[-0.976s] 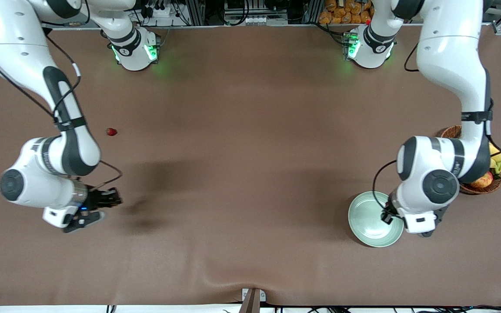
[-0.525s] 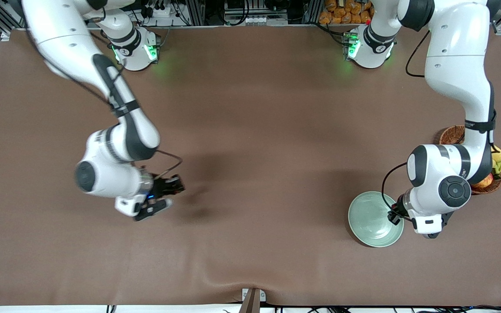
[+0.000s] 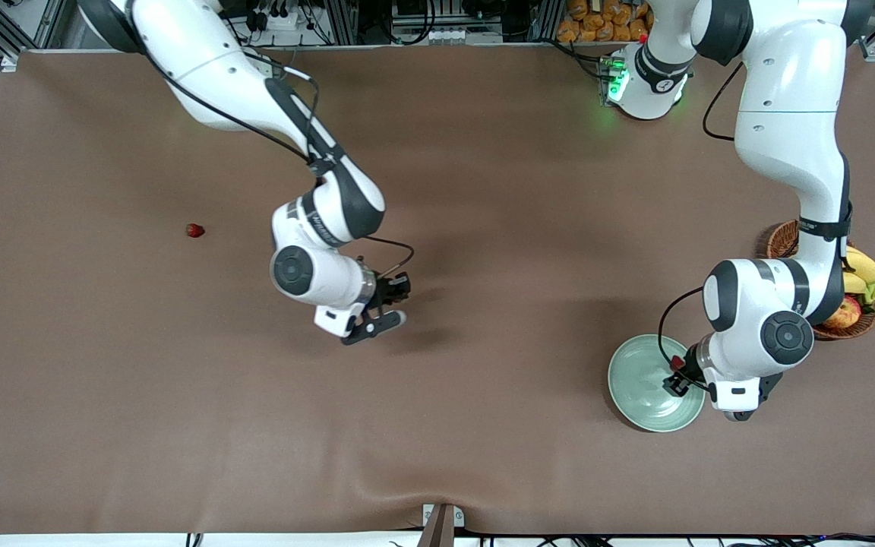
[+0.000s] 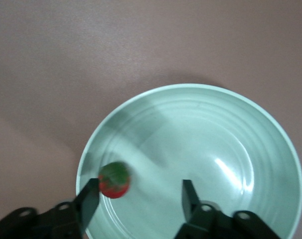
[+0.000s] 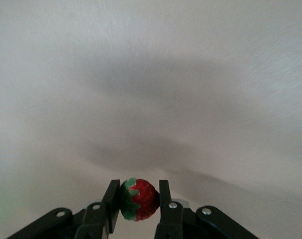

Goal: Collect all strawberries into plate
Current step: 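Set the second strawberry mid-table with the right gripper while the left gripper returns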

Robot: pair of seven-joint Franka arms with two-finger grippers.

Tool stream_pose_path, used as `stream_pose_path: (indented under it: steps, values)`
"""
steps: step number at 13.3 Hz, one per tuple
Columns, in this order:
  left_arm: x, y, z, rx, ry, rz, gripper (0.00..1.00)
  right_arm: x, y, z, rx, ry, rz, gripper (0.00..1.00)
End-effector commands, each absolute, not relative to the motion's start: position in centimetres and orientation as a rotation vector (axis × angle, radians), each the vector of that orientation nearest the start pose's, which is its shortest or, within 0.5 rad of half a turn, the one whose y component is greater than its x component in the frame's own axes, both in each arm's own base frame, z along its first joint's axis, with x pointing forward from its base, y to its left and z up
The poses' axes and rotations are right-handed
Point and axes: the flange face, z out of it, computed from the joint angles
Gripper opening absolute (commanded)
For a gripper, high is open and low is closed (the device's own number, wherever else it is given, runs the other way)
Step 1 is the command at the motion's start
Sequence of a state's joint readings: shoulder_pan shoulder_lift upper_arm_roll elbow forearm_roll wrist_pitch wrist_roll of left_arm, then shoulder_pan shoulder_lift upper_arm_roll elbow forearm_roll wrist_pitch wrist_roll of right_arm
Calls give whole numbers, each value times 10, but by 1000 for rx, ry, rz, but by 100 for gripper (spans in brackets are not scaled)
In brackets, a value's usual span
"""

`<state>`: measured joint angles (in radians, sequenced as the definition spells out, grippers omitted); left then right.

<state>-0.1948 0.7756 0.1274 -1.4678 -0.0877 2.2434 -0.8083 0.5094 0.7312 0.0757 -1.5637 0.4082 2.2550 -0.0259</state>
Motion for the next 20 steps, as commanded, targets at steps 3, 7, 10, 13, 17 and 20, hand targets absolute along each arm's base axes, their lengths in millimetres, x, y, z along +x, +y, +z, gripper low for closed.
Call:
stream_pose_path:
  steps: [3, 7, 10, 13, 17, 20]
  values:
    - [711, -131, 268, -2999, -1040, -78, 100, 567, 406, 195, -2762, -463, 242, 12]
    - [687, -234, 279, -3071, -955, -69, 100, 577, 393, 198, -2767, -445, 231, 69]
    - [662, -305, 269, -3048, -1035, -53, 100, 601, 364, 220, -2790, -403, 164, 100]
    - [648, -354, 272, -3063, -1052, -67, 100, 622, 317, 260, -2788, -331, 182, 100]
    - [613, -442, 256, -3134, -971, -124, 100, 651, 179, 283, -2798, -162, 307, 100]
    - [587, -491, 241, -3223, -831, -232, 100, 649, 78, 280, -2838, -56, 423, 100]
